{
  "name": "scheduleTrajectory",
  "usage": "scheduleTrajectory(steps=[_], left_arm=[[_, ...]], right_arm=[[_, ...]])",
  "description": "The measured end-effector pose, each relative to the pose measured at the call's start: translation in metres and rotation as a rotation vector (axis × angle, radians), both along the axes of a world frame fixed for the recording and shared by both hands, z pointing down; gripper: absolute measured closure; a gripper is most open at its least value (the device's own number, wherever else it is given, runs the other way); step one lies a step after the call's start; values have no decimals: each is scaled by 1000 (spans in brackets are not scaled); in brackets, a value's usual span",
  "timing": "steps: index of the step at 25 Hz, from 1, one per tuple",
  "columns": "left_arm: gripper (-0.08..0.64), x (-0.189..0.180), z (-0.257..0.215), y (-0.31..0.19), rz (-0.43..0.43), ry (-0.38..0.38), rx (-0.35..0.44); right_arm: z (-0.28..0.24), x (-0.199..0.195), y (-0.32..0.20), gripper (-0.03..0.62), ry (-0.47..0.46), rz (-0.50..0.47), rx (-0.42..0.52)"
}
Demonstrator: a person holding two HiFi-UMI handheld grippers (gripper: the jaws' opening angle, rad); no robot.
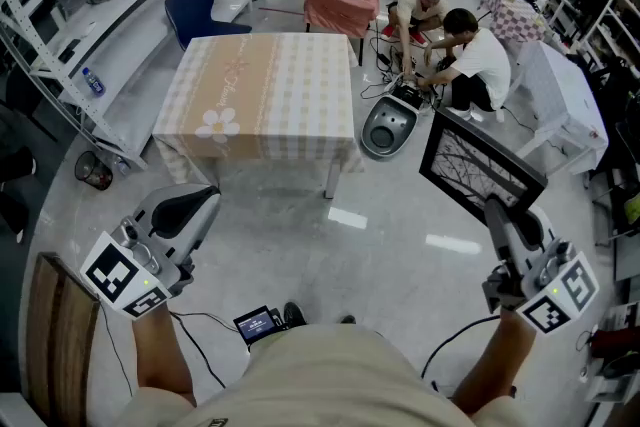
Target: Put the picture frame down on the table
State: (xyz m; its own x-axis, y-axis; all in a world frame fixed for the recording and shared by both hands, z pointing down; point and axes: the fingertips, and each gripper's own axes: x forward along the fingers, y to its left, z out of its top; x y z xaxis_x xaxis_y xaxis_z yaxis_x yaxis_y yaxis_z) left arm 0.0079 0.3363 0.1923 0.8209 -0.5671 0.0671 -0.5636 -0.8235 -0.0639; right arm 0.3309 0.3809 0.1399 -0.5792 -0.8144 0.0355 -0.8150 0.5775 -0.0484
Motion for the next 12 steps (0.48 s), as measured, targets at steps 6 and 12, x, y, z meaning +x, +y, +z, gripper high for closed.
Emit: scheduleTrajectory(steps=[6,12], left_arm=[[554,6,-9,14,-25,54,-24],[555,35,-9,25,-5,39,-26]], right_arm=[[-3,12,11,571,-23,-21,-10],[2,25,22,571,-39,-45,-16]])
